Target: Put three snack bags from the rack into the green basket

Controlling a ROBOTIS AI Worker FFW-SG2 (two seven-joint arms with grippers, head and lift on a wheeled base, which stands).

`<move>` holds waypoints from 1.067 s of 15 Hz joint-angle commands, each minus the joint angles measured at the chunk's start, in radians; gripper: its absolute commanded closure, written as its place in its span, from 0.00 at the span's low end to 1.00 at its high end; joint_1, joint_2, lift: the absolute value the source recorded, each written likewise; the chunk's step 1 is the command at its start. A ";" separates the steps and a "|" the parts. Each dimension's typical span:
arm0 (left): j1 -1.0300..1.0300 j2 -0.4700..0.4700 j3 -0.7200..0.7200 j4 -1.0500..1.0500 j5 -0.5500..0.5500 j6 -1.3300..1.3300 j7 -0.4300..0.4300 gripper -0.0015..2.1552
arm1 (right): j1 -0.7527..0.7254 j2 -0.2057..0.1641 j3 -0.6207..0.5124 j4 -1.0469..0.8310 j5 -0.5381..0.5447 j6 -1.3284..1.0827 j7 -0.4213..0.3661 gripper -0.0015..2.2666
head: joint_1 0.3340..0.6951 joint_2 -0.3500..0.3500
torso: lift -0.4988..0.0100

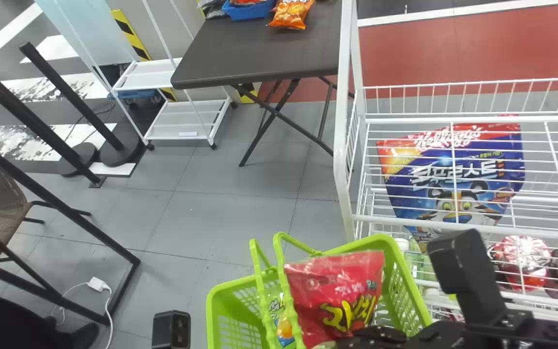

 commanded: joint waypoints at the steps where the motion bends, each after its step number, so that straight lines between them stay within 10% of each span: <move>1: -0.001 -0.006 0.001 0.000 0.001 0.000 -0.010 1.00 | -0.008 -0.007 -0.008 0.030 -0.013 0.001 0.006 0.00 | 1.00 1.00 | 0.98; 8: 0.000 -0.006 0.006 0.005 0.004 0.000 -0.010 1.00 | 0.046 -0.010 -0.377 -0.085 -0.207 -0.051 0.045 0.01 | 1.00 1.00 | 0.98; 11: 0.000 -0.006 0.006 0.009 0.004 -0.003 -0.010 1.00 | 0.181 -0.001 -0.393 -0.034 0.063 -0.508 0.033 0.01 | 1.00 0.98 | 0.98; 16: -0.009 -0.006 0.004 0.024 0.001 -0.003 -0.010 1.00 | 0.370 0.050 -0.385 0.207 0.367 -1.358 -0.120 0.01 | 1.00 0.56 | 0.98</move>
